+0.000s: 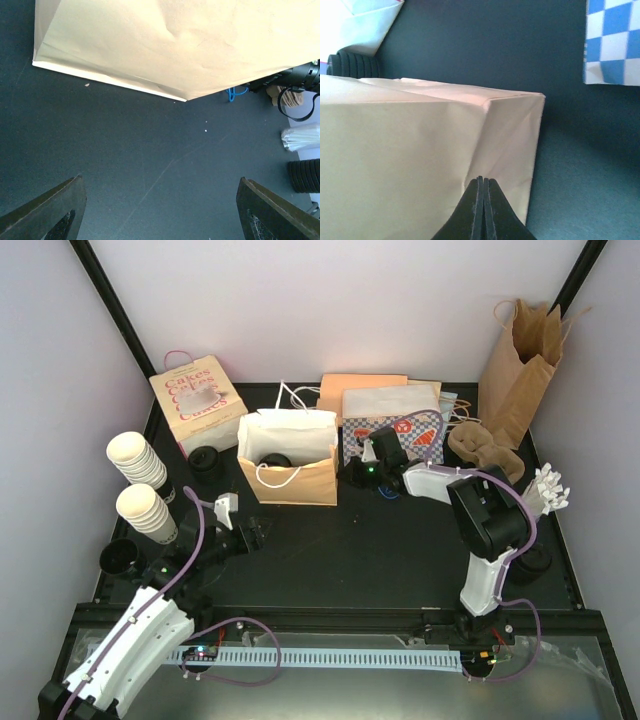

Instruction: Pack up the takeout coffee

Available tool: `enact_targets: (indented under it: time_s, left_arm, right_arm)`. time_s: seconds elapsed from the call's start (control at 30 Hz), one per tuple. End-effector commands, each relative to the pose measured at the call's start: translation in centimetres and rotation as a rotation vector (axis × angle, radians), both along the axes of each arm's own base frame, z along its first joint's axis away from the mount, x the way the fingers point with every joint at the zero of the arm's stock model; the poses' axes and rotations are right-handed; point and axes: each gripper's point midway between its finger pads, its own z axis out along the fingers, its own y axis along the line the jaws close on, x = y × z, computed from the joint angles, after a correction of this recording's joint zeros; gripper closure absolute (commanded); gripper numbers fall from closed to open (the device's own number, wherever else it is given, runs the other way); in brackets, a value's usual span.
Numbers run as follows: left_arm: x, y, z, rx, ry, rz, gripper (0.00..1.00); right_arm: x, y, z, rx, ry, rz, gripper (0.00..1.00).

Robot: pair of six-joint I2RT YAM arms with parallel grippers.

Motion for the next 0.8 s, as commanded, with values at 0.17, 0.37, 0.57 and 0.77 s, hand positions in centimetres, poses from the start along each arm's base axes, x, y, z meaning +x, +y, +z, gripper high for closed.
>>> enact_targets:
  time_s: [0.17, 0.37, 0.57, 0.77]
  left_arm:
    - [0.3, 0.2, 0.4, 0.015, -0.031, 0.006, 0.15]
    - [0.4, 0.0, 0.4, 0.01, -0.036, -0.003, 0.15]
    - [0.8, 1.1, 2.1, 0.083, -0.073, 0.032, 0.14]
    - [0.7, 3.4, 6.3, 0.139, -0.146, 0.13, 0.13]
  right_arm:
    - [0.5, -5.1, 1.6, -0.132, -0.095, -0.07, 0.95]
    - [-0.9, -9.3, 3.1, -0.21, -0.153, -0.129, 0.94]
    - [-3.5, -12.4, 5.3, -0.304, -0.226, -0.165, 0.92]
    - [-5.2, -16.0, 9.1, -0.398, -0.354, -0.264, 0.87]
